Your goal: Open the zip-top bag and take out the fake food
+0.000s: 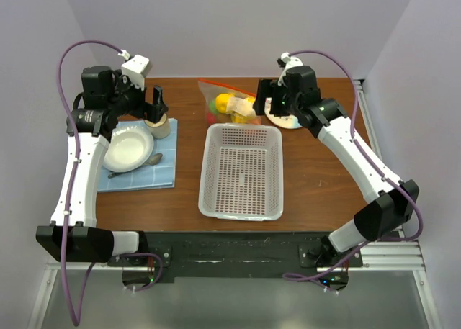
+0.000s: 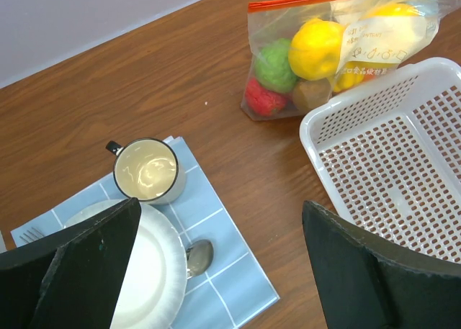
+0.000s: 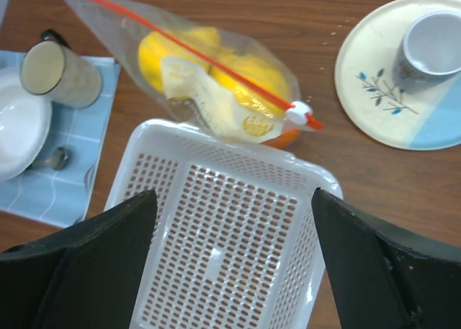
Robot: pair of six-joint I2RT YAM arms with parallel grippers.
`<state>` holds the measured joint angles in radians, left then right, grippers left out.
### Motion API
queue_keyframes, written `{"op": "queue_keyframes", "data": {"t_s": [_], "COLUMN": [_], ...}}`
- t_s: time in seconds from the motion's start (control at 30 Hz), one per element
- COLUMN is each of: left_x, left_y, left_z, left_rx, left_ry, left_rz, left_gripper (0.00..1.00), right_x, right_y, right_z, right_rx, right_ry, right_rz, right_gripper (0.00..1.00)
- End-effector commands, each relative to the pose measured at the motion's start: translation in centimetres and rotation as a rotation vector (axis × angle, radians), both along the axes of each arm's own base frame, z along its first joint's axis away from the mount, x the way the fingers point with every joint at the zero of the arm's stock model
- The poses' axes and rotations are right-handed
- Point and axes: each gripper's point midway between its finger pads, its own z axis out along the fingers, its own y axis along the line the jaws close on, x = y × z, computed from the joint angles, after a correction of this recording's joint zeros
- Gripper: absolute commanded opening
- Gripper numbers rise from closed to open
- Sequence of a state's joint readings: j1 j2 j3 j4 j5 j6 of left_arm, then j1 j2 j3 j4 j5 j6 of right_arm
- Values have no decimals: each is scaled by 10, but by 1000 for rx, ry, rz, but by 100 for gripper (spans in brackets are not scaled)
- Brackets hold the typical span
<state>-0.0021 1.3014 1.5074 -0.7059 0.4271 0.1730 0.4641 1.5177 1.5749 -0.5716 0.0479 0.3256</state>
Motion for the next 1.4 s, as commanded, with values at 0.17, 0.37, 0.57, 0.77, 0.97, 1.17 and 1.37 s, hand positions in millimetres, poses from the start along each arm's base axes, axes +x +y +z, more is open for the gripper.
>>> {"op": "queue_keyframes", "data": {"t_s": [0.17, 0.37, 0.57, 0.77, 0.97, 1.17, 1.37], "left_x": [3, 6, 7, 11, 12, 14, 14], "left_y": [2, -1, -3, -2, 2, -2, -2], "left_z": [3, 0, -4, -8, -7, -7, -4], "left_rx": [15, 1, 1, 12, 24, -7, -6], "left_ry": [-32, -19, -14, 5, 0, 5, -1], "left_rz": [0, -14, -26, -28, -12, -16, -13], "left_gripper": [100, 100, 100, 100, 100, 100, 100], "right_x": [36, 63, 82, 90, 79, 74, 69], "right_y": [-34, 4, 31, 55, 74, 77, 83], "right_z": [17, 13, 21, -2, -32, -46, -16], "right_rx": [-143, -166, -176, -147, -107, -104, -54], "right_ry": [-214, -233, -257, -213, -133, -102, -161], "right_rz": [-111, 133, 266, 378, 478, 494, 494], "right_gripper": [99, 97, 95, 91, 75, 54, 0]}}
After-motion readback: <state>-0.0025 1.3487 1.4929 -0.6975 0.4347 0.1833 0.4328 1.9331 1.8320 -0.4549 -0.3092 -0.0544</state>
